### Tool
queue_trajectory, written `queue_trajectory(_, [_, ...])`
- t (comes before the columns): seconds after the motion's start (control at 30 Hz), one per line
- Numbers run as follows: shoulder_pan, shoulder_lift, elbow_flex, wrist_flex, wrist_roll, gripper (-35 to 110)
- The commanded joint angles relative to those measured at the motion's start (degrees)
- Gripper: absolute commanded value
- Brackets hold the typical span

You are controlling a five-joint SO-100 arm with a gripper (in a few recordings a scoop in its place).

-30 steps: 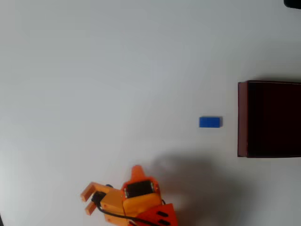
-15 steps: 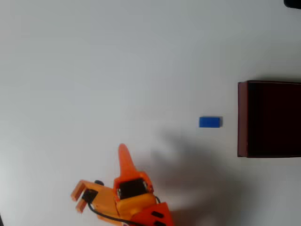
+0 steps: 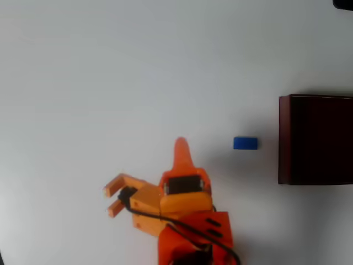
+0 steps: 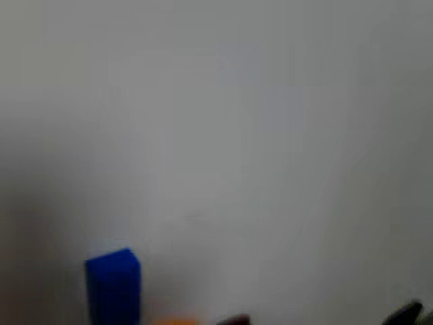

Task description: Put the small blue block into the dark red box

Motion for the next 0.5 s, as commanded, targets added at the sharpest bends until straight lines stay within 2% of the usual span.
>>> queue_trajectory(0.0, [3.7,-4.8,-4.5,0.1,-4.6,22])
queue_trajectory(0.2, [10.7,-18.0,-5.3,-4.1,-14.2,21])
queue_trajectory(0.47, [16.4,-29.1,-6.3,-10.7,-22.1,22])
